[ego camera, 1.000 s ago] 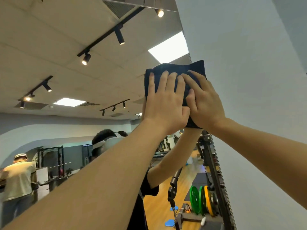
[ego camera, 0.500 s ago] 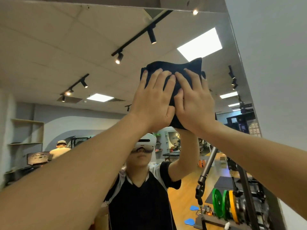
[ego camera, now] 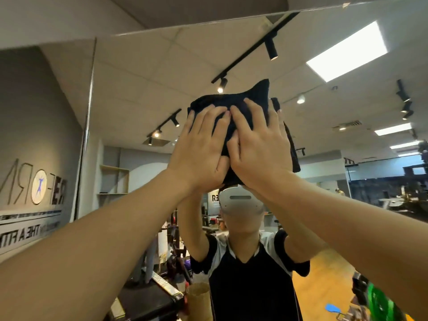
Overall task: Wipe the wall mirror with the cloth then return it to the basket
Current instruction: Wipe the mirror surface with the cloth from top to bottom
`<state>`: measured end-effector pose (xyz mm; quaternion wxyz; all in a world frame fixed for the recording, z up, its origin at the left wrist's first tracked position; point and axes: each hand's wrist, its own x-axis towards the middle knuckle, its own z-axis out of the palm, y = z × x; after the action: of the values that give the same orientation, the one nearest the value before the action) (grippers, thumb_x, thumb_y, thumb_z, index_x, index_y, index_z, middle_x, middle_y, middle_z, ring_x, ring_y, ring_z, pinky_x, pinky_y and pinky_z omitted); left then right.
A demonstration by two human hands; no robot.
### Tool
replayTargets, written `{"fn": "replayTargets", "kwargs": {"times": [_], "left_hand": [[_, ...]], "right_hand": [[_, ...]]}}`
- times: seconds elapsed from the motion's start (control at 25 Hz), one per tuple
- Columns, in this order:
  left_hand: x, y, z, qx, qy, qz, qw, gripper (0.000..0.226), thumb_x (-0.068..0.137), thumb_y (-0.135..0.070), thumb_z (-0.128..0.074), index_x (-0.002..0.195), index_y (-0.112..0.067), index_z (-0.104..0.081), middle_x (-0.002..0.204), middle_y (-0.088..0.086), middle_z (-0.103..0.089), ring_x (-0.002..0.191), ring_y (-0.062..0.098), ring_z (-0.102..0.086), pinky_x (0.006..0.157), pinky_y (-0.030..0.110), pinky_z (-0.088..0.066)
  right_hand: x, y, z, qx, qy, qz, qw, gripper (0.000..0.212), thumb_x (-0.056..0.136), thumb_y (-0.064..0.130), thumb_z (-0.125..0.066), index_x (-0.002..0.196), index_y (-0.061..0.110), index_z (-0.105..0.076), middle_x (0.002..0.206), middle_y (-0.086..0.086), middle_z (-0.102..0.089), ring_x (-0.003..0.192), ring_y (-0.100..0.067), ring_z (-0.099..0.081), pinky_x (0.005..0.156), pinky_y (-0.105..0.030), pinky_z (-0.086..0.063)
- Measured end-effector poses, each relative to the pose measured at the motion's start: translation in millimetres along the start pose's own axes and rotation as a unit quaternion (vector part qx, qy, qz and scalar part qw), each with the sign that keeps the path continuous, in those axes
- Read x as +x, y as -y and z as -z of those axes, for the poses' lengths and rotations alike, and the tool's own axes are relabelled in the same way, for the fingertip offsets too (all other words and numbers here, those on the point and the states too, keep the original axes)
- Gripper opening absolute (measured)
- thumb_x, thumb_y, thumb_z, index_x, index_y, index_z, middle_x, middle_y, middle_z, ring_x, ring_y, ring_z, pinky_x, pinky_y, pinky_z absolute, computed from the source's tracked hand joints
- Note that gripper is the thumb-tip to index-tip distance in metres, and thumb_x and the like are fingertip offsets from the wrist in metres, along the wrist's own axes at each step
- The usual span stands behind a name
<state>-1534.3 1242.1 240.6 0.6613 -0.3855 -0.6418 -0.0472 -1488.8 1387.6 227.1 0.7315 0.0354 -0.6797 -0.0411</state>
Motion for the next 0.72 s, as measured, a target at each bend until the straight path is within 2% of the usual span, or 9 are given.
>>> {"fn": "replayTargets", "kwargs": {"times": [0.44, 0.72], "left_hand": [[-101.7, 134.7, 46.8, 0.006, 0.018, 0.025, 0.999, 0.068, 0.091, -0.029, -0.041, 0.153, -0.002, -0.037, 0.156, 0.015, -0.038, 0.145, 0.035, -0.037, 0.116, 0.06, -0.035], [-165.0, 163.7, 59.9, 0.0, 0.006, 0.086, 0.996, 0.067, 0.094, -0.029, -0.04, 0.155, -0.002, -0.034, 0.158, 0.015, -0.035, 0.148, 0.034, -0.033, 0.117, 0.058, -0.034]], "right_hand": [[-1.4, 165.0, -54.5, 0.001, 0.034, 0.032, 0.999, 0.063, 0.1, 0.04, -0.022, 0.153, 0.014, -0.047, 0.16, -0.017, -0.042, 0.151, -0.05, -0.028, 0.123, -0.065, -0.023], [-19.9, 221.0, -74.5, 0.011, 0.053, 0.086, 0.995, 0.059, 0.103, 0.041, -0.027, 0.152, 0.016, -0.048, 0.16, -0.016, -0.042, 0.152, -0.048, -0.027, 0.125, -0.063, -0.021]]}}
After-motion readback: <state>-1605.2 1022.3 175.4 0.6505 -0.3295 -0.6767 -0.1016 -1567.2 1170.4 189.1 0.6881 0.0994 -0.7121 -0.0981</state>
